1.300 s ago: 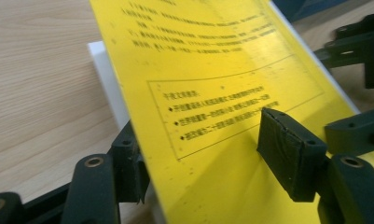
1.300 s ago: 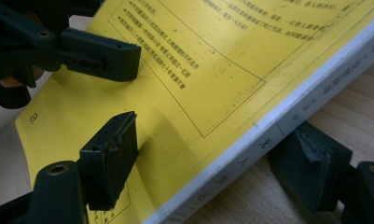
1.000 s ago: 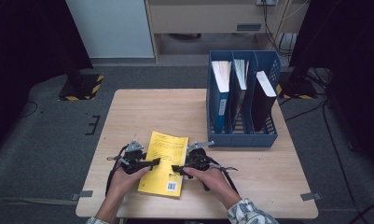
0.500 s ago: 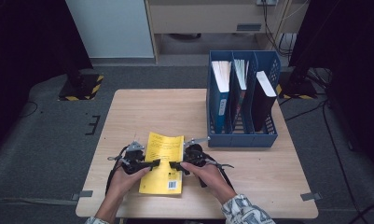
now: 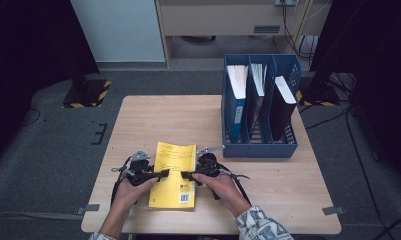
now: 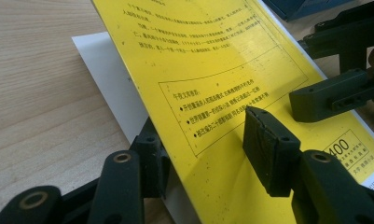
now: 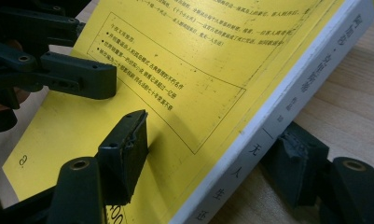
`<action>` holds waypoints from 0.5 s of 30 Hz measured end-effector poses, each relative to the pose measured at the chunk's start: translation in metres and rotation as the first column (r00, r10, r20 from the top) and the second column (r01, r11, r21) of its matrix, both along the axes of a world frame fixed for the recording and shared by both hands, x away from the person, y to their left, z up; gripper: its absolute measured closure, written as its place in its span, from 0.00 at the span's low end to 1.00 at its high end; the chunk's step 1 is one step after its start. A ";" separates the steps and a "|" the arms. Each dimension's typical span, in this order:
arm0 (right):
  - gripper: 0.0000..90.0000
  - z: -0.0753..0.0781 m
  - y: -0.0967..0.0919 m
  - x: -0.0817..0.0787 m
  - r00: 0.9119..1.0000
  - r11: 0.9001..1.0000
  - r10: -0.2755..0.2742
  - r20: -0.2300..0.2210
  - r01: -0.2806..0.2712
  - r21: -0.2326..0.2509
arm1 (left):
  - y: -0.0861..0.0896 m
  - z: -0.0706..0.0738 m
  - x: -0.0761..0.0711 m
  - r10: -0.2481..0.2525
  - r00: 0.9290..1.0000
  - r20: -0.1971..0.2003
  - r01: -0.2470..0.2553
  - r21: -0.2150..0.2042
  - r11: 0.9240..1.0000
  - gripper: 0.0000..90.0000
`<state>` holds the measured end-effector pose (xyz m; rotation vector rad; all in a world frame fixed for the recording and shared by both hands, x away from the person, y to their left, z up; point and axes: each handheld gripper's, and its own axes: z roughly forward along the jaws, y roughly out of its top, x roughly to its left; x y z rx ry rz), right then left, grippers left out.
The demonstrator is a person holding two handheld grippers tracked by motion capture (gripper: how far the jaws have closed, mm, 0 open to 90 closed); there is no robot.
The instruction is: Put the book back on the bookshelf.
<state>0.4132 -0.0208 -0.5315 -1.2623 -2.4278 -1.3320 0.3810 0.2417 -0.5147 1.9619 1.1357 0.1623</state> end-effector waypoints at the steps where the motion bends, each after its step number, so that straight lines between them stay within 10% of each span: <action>1: 0.38 0.000 0.000 0.000 1.000 1.000 0.001 0.001 -0.001 0.001 | 0.001 0.000 0.000 0.002 1.000 -0.002 -0.002 0.004 1.000 0.58; 15: 0.39 0.001 0.004 0.001 1.000 1.000 0.005 0.001 -0.005 -0.010 | 0.008 0.003 0.000 -0.007 0.999 -0.038 0.009 0.028 1.000 0.71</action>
